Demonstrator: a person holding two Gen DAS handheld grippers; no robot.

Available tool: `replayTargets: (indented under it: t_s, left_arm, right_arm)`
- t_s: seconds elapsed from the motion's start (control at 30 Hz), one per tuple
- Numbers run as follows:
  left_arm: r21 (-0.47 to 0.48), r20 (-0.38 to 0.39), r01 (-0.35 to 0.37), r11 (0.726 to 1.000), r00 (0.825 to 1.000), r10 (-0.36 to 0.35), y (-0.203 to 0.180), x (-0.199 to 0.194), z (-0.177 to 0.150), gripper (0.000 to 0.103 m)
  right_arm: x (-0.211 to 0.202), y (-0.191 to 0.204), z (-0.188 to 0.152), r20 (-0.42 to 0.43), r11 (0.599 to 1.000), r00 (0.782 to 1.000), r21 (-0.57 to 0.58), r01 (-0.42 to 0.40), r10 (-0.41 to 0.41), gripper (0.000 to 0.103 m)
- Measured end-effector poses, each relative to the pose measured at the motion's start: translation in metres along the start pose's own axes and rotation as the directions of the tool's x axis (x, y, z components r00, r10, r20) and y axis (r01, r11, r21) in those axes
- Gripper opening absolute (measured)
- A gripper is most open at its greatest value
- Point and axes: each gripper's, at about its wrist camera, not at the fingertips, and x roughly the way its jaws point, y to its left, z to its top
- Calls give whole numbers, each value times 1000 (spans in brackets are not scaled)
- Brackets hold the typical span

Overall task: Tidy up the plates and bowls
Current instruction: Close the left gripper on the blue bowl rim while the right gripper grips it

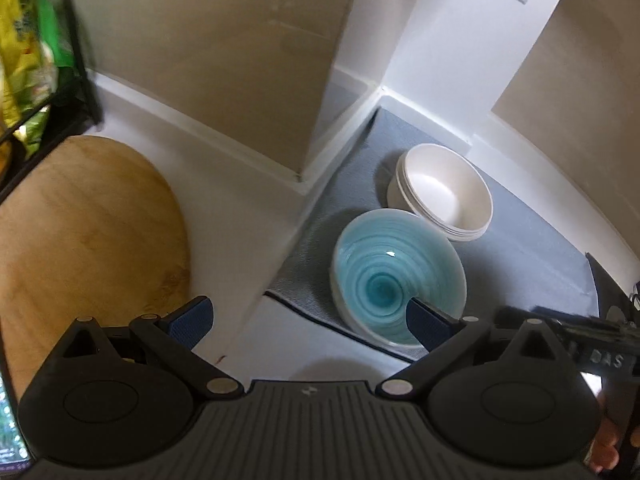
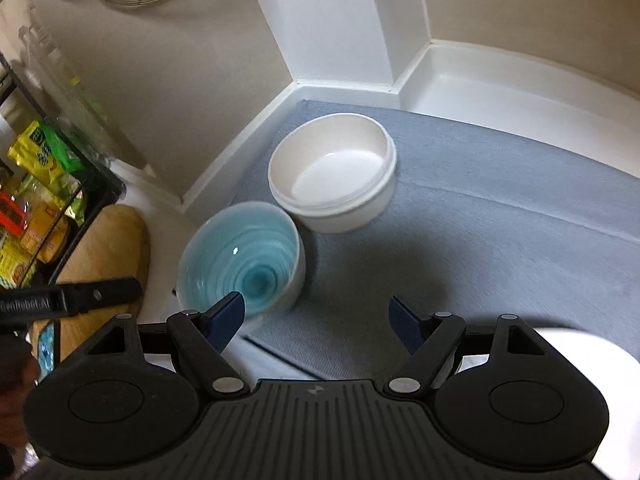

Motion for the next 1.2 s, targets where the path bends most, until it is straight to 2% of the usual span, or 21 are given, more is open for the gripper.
replayTargets:
  t_s: [0.07,0.13,0.2,0.27,0.3,0.33,0.37,0.4,0.43,0.47,0.57,0.67,0.8,0.93,1.2]
  left_arm:
    - [7,-1,-11,1000,1000,11,-6,8,3,102]
    - [7,-6,-15,1000,1000,15,-12,17,7,95]
    - [-2,-24,-1,1000,1000,1,-16,28,11,82]
    - [-7,-49,12,1000,999,-12,-19,39,14,74]
    - [-7,-65,17,1000,998,-18,-20,45,15,69]
    - [-8,-78,21,1000,997,-21,-21,51,16,66]
    - [-11,-94,22,1000,995,-23,-21,57,16,60]
    - [-15,-106,25,1000,994,-27,-21,62,16,51]
    - [-21,-120,34,999,992,-37,-21,66,16,44]
    - [-33,-139,49,998,989,-53,-19,72,16,32]
    - [-73,-171,38,997,984,-50,-13,85,15,13]
    - [-83,-179,57,995,981,-71,-9,87,15,13]
    - [-57,-181,46,997,982,-56,-13,86,13,13]
    - [-65,-175,59,996,982,-69,-14,80,12,13]
    - [-40,-104,77,996,991,-80,-19,46,18,13]
  right_arm:
    - [14,1,7,-15,1000,1000,-1,-19,19,81]
    - [29,2,13,-40,1000,999,-6,-30,30,80]
    - [43,3,18,-59,999,997,-11,-43,42,79]
    - [53,4,21,-76,999,996,-16,-44,42,76]
    - [57,3,22,-83,999,996,-19,-41,39,67]
    - [61,3,22,-91,999,995,-24,-36,34,51]
    - [64,3,22,-103,999,994,-28,-32,28,43]
    - [68,2,22,-115,999,993,-30,-37,34,31]
    - [69,1,21,-121,998,991,-24,-62,58,22]
    - [70,1,22,-122,996,989,-29,-83,79,16]
    - [69,11,22,-109,994,993,-90,-59,49,15]
    - [69,12,24,-114,994,993,-90,-54,43,15]
    - [67,16,24,-119,993,993,-113,-36,23,15]
    - [60,18,23,-109,992,994,-120,-28,14,15]
    - [35,19,24,-67,993,997,-113,-43,36,15]
